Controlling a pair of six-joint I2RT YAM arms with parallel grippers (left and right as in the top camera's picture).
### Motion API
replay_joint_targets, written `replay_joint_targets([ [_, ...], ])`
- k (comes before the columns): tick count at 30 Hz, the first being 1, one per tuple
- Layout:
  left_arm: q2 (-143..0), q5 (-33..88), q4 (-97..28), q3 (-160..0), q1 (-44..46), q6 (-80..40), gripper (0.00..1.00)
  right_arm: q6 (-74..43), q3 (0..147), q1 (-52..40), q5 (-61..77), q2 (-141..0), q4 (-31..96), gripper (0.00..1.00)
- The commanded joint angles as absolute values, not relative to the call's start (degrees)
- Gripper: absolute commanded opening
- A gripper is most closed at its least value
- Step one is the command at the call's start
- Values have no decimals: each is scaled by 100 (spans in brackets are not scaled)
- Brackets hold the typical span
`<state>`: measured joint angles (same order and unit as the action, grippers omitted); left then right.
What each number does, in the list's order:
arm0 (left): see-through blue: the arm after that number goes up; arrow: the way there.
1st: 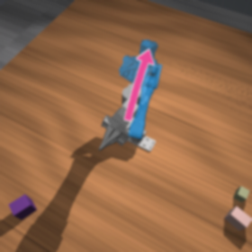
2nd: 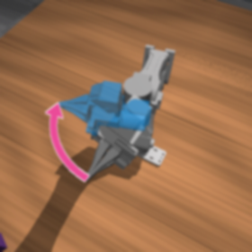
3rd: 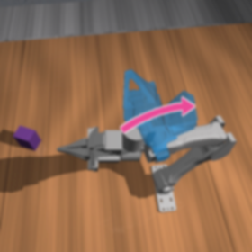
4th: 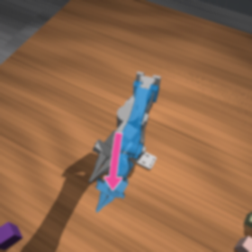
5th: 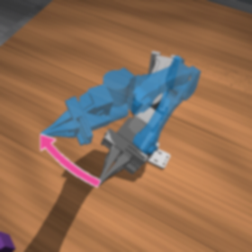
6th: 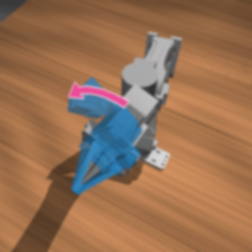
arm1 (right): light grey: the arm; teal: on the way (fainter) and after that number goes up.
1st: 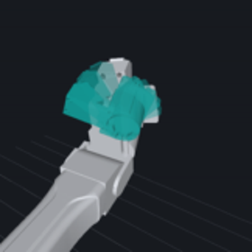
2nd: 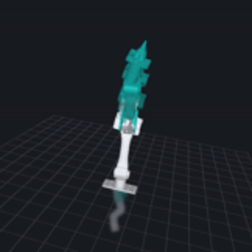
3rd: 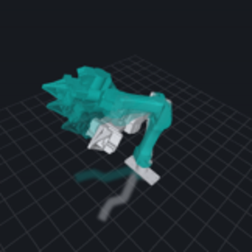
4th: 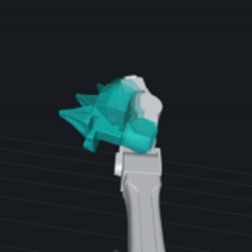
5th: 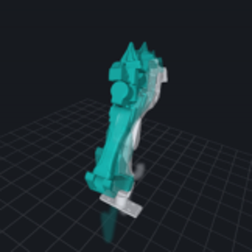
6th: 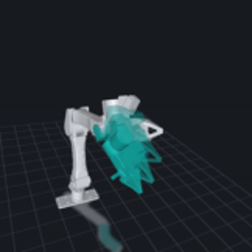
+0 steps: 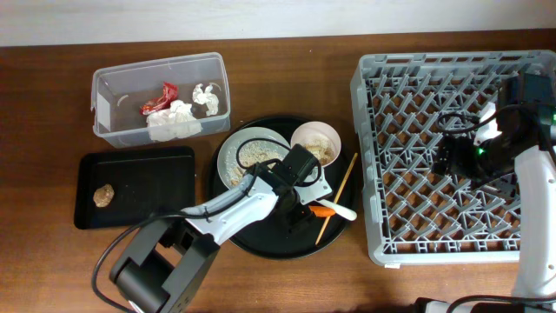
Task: Sort waste into correct bins and load items into the dishwasher rack
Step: 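Grasp the carrot on the platter with the left gripper, then place the carrot onto the black tray with the left gripper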
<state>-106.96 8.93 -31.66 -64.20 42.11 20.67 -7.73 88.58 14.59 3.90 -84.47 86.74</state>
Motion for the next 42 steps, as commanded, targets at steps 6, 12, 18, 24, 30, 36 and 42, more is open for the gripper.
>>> replay_joint_targets([
  [6,-10866,858,-3203,-6488,4228,2174,33,-770,8829,1466,316,-8372,8676,93],
  [12,-10862,768,-3562,-6637,4224,2169,16,-770,8829,1466,316,-8372,8680,93],
  [18,-9959,-298,-4211,-7146,4215,1688,1,-770,8829,1466,316,-8372,8683,93],
  [24,-8779,-777,-4886,-7146,2648,799,1,-731,8829,1466,316,-8372,8678,93],
  [30,-8709,-628,-5177,-7131,-163,89,0,-729,8829,1466,318,-8372,8680,93],
  [36,-8785,-650,-5166,-6571,-1319,-141,0,-731,8829,1466,318,-8372,8680,93],
  [42,-8785,-1188,-4539,-5752,-1612,-751,1,-729,8829,1466,318,-8372,8687,93],
])
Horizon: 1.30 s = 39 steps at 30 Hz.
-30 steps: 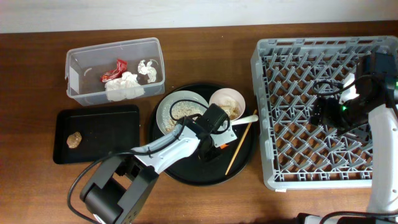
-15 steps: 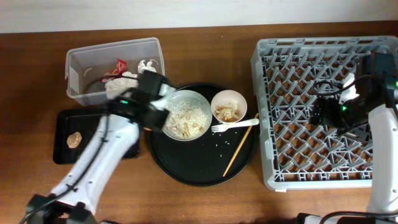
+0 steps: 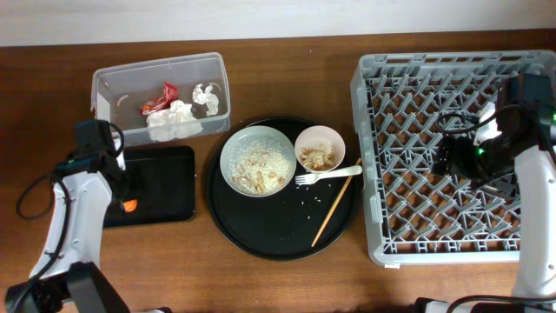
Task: Sort waste into correct bins and load items into the dishwasher rack
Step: 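Place the carrot onto the black tray with the left gripper, then grasp the rim of the rice plate with the left gripper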
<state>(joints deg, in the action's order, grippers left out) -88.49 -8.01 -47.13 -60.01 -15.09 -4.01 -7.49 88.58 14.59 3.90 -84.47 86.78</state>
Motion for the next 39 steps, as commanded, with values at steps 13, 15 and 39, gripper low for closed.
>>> replay_joint_targets([
  [13,-8698,-974,-4421,-5774,-1584,-749,68,-729,8829,1466,316,-8372,8720,93],
  [15,-8488,-574,-4418,-5863,-1267,-722,65,-731,8829,1466,318,-8372,8722,93],
  [39,-10436,-294,-2652,-5935,3774,611,24,-729,8829,1466,316,-8372,8742,93],
])
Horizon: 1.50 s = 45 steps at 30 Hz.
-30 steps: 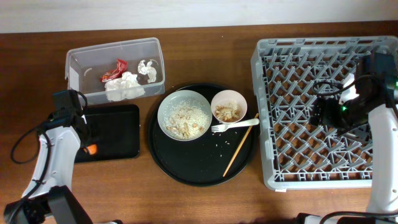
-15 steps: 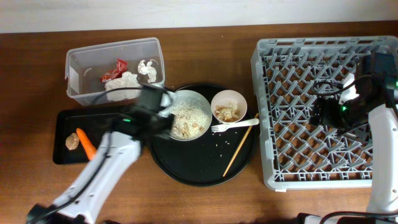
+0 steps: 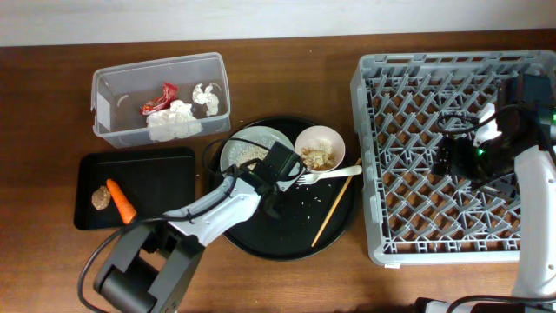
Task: Sort waste into correct bins and load items into the dishwasher rack
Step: 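Grasp the rim of the rice plate with the left gripper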
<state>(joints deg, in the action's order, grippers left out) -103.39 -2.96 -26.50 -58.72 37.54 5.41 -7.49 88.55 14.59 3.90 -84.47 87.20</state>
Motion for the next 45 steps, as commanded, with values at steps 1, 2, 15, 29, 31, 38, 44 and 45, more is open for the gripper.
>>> replay_joint_targets([
  [1,-10436,-294,-2657,-5935,3774,611,18,-729,8829,1466,316,-8372,8742,93],
  [2,-10433,-292,-2661,-5937,3774,609,11,-729,8829,1466,316,-8372,8742,93],
  [15,-9614,-298,-3232,-6012,3774,567,1,-729,8829,1466,318,-8372,8746,93],
  [29,-9271,-1173,-3957,-6158,3811,637,1,-731,8829,1466,318,-8372,8748,93],
  [31,-9258,-1356,-3977,-6195,3940,746,1,-731,8829,1466,318,-8372,8748,93],
  [38,-9131,-2283,-4340,-6270,4558,270,0,-729,8829,1466,318,-8372,8746,93],
  [44,-8235,-2300,-5033,-6270,3841,-646,0,-729,8829,1466,318,-8372,8768,93],
  [45,-8230,-2121,-5074,-6270,3597,-650,0,-729,8829,1466,316,-8372,8768,93],
])
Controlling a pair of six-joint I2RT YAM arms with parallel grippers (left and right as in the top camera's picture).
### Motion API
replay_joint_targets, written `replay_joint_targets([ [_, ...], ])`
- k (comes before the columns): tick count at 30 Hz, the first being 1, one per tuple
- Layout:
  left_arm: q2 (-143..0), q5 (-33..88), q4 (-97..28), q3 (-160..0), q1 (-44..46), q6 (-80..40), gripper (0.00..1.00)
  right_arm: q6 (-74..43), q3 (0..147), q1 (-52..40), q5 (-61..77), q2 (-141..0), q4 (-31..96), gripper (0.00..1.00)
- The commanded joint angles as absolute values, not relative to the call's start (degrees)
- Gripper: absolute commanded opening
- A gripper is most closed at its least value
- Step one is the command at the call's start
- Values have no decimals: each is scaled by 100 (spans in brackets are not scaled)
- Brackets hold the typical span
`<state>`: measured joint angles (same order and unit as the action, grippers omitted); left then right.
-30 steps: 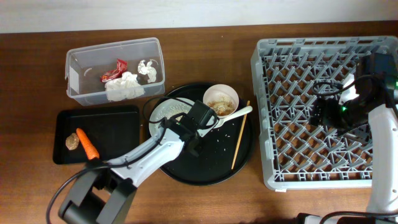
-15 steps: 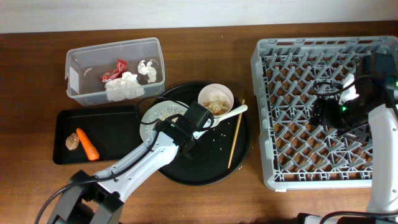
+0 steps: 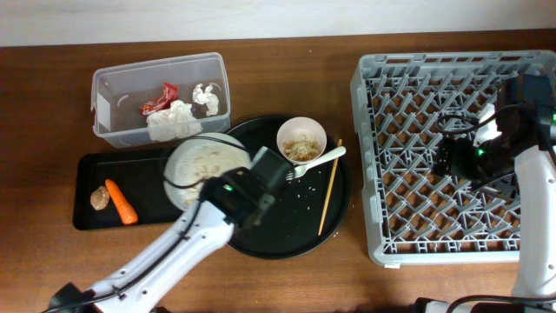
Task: Sort waste into correct bins and load items into the dishwasher rack
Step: 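Grasp the rim of the rice plate with the left gripper, then tip the rice plate over the black tray to dump the rice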
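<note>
The large white bowl with food scraps hangs over the left edge of the round black tray and the right end of the rectangular black tray. It looks larger than a bowl resting flat, so it seems raised. My left gripper sits at its right rim, shut on it. On the round tray are the small bowl with leftovers, a white fork and a chopstick. My right gripper hovers over the grey dishwasher rack; its jaws are unclear.
A clear bin at the back left holds red and white wrappers. A carrot and a brown lump lie in the rectangular tray. The rack fills the right side of the table. My left arm crosses the front of the table.
The large bowl has moved left from the round tray's middle to its left edge, with my left gripper on its rim. The small bowl, fork and chopstick have shifted slightly. The right arm is unchanged.
My left gripper was first at the carrot on the round tray. Then it held the carrot over the rectangular tray. Then the carrot lay there and the gripper was at the large bowl's rim. Now the bowl is at the left.
</note>
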<state>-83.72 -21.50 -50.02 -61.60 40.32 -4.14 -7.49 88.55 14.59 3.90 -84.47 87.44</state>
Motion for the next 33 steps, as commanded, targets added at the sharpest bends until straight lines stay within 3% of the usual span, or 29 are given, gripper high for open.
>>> replay_joint_targets([
  [1,-8230,-1811,-5120,-6270,3297,-768,1,-729,8829,1466,316,-8372,8766,93],
  [14,-8230,633,-5216,-6270,659,-930,0,-683,8829,1466,314,-8372,8772,93],
  [19,-8230,2939,-5037,-6270,-495,185,0,-683,8829,1466,314,-8372,8772,93],
  [30,-7662,3830,-4672,-6270,-760,351,0,-639,8829,1466,316,-8372,8809,93],
  [33,-7662,4335,-4674,-6270,-1229,357,0,-639,8829,1466,314,-8372,8814,93],
])
